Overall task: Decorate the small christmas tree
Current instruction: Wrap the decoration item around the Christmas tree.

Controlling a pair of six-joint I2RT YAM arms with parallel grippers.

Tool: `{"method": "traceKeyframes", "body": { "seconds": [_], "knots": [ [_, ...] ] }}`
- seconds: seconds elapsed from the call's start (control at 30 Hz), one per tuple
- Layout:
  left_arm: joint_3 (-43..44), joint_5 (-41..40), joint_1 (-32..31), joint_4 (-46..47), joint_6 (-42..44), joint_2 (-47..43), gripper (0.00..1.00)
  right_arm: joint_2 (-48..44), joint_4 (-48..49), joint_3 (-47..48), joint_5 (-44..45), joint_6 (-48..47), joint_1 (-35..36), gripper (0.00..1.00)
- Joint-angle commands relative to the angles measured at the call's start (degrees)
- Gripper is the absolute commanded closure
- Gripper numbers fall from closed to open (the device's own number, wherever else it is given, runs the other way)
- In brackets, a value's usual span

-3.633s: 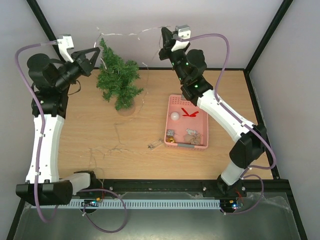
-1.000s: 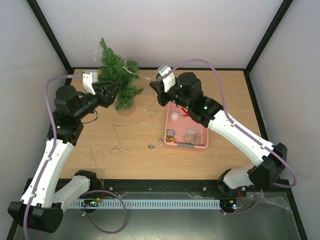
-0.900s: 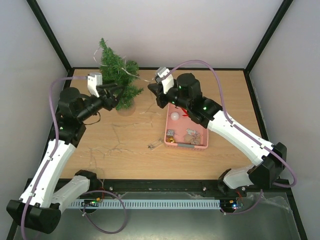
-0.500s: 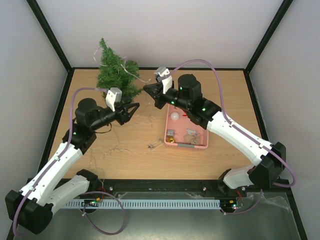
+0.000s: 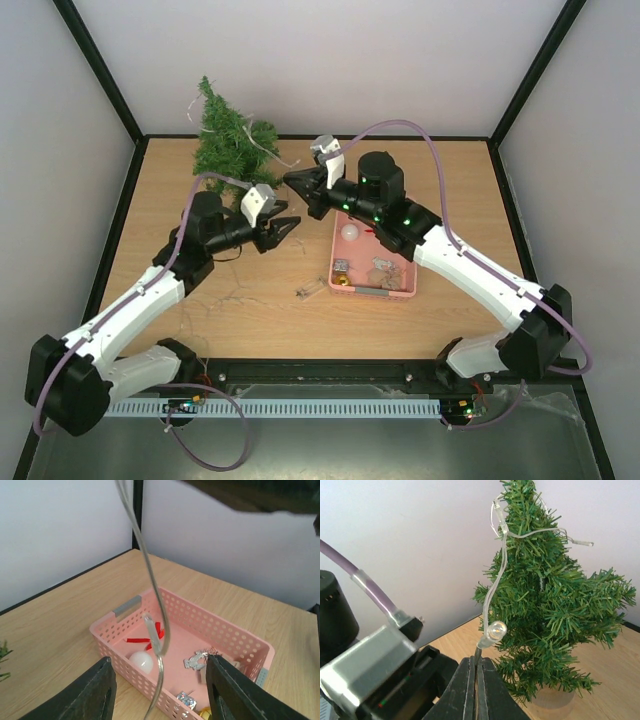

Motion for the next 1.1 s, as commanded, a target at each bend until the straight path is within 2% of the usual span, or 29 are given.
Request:
{"method": "traceKeyframes", "body": {
  "seconds": [0.0, 0.07, 0.1, 0.27, 0.3, 0.37, 0.5, 0.67, 0.87, 1.07],
  "knots": [
    [-0.8, 1.2, -1.2, 1.5, 7.2, 1.3, 0.49, -2.0, 3.3, -0.5, -1.0, 1.1, 0.3, 0.98],
    [-1.2, -0.3, -1.2, 1.2, 7.7, 1.7, 0.52, -2.0, 3.2, -0.7, -1.0, 0.9, 0.3, 0.98],
    [-1.4, -0.9, -1.3, 1.3, 7.9, 1.7, 0.57, -2.1, 3.1, -0.8, -1.0, 0.7, 0.3, 0.98],
    [-2.3, -1.5, -1.3, 1.1, 7.9, -0.3, 0.96, -1.9, 3.1, -1.2, 0.0, 0.1, 0.3, 0.98],
    [-2.4, -1.9, -1.3, 0.8, 7.7, -0.8, 0.97, -1.9, 3.0, -1.2, 0.1, 0.0, 0.3, 0.98],
    [-2.4, -3.1, -1.3, 0.0, 6.8, -2.9, 0.98, -1.7, 2.5, -1.1, 0.4, -0.7, 0.4, 0.94],
    [-0.5, -7.3, -1.2, -5.0, 5.3, -5.4, 0.98, -2.8, 0.8, -2.6, 4.1, -2.9, 0.4, 0.76],
    [6.2, -7.5, -0.1, -11.4, 2.6, -6.9, 0.97, -7.9, 3.3, -10.4, 6.4, -6.7, 0.3, 0.59],
    [10.8, -5.6, 1.9, -14.8, -6.4, -9.4, 0.98, -12.6, 9.4, -21.1, 5.3, -14.7, 0.3, 0.51],
    [12.5, -4.7, 2.4, -16.2, -12.1, -11.3, 0.98, -8.5, 15.8, -25.3, -1.9, -17.5, 0.3, 0.47]
  ]
}}
